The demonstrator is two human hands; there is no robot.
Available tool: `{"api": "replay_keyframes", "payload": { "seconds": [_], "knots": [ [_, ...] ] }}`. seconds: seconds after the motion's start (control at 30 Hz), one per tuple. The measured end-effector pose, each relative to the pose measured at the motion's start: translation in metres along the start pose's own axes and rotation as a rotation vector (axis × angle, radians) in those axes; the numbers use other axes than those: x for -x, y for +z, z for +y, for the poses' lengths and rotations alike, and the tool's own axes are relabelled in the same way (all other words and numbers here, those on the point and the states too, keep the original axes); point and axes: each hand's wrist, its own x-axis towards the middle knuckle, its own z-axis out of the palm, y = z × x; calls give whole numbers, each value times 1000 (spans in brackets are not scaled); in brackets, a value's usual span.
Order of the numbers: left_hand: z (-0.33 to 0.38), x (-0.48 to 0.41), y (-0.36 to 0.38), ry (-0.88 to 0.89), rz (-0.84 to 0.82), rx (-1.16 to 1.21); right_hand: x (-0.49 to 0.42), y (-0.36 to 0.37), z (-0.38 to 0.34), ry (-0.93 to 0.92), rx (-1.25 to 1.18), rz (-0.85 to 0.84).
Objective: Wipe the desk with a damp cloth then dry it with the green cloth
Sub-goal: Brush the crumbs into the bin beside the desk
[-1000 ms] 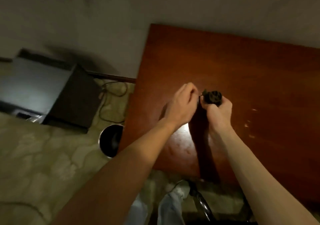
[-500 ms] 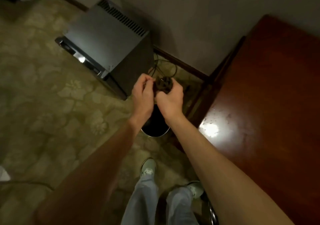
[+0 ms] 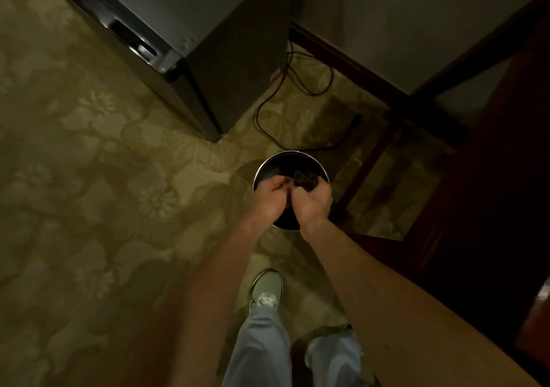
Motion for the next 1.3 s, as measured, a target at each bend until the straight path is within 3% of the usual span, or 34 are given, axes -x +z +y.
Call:
{"api": "replay_keyframes", "payload": {
  "seconds": [0.1, 0.3, 0.43, 0.57, 0.67, 0.87, 1.03, 1.2, 1.3],
  "knots": [
    [-41, -23, 9, 10, -86, 12, -36, 13, 39, 71, -55, -42],
    [-76, -48, 11, -18, -232, -264, -82, 30, 83, 195, -87, -116],
    [-79, -57, 14, 26, -136, -383, -95, 30, 90, 207, -79, -151],
    [-79, -59, 16, 116, -52, -491, -104, 34, 96, 96, 41, -62],
    [-72, -57, 17, 93, -47, -451, -109, 31, 94, 14, 119, -45],
    [-68, -58, 17, 14, 39, -432, -97, 21, 70, 42, 134, -104],
    [-73, -57, 11, 47, 169, -574, -101, 11, 75, 44, 153, -13],
    [-76, -54, 11, 110, 253, -557, -97, 13, 78, -108, 259, 69],
    [-75, -49, 16, 265, 314, -689, -97, 17, 85, -203, 444, 182]
  ]
}}
